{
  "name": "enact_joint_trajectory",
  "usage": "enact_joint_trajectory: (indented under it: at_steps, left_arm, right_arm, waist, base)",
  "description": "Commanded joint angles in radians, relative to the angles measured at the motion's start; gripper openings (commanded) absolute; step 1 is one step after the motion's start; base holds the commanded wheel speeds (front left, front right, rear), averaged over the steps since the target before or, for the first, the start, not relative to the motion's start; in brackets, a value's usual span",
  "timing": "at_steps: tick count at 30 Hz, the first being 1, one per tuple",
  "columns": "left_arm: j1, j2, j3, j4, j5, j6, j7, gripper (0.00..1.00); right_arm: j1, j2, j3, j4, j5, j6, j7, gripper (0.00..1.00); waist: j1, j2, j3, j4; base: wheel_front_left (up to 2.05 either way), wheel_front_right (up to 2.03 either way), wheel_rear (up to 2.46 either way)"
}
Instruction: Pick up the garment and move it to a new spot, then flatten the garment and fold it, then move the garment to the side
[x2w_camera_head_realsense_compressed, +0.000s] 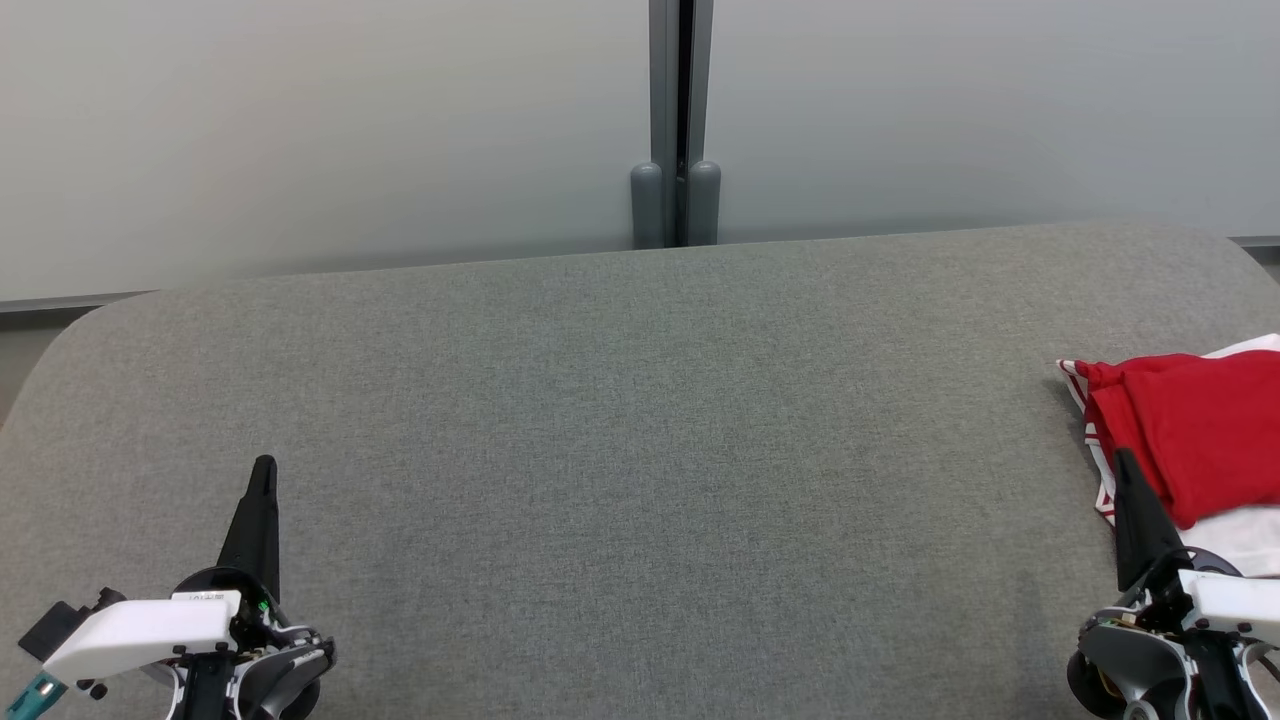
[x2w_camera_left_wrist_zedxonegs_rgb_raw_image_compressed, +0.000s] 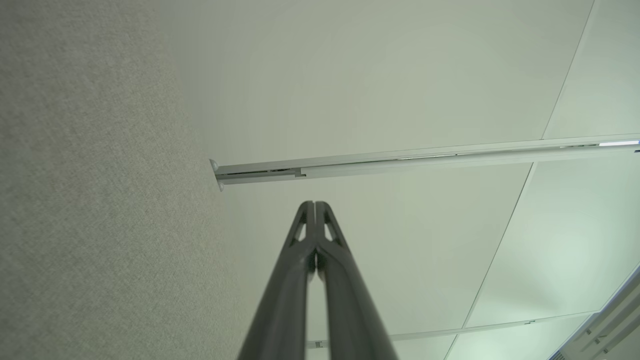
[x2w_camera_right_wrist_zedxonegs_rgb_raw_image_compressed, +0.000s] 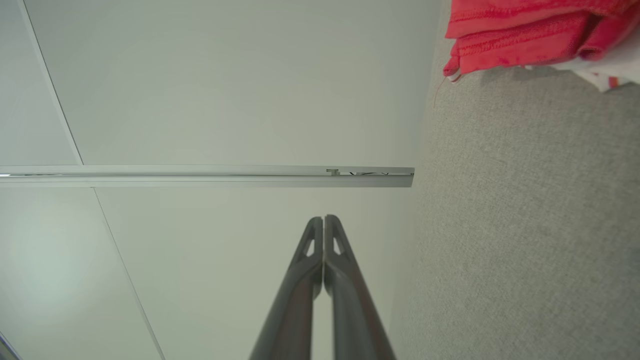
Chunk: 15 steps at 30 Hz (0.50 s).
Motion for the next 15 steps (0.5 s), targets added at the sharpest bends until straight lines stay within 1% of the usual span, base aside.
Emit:
enact_joint_trajectory:
  at_steps: [1, 15]
  left_arm:
    - [-0.015, 0.001, 0.005, 0.001, -0.002, -0.004, 0.0, 0.0]
    - [-0.016, -0.002, 0.01, 0.001, 0.004, -0.004, 0.006, 0.0]
  right_arm:
    - [0.009, -0.003, -0.001, -0.001, 0.002, 0.0, 0.005, 0.0]
    - [0.008, -0.002, -0.003, -0.001, -0.001, 0.0, 0.007, 0.0]
  waist:
    - [0.0, -0.0001, 0.0, 0.0]
    - [0.0, -0.0001, 0.0, 0.0]
  base:
    - [0.0, 0.0, 0.0]
    - [0.0, 0.0, 0.0]
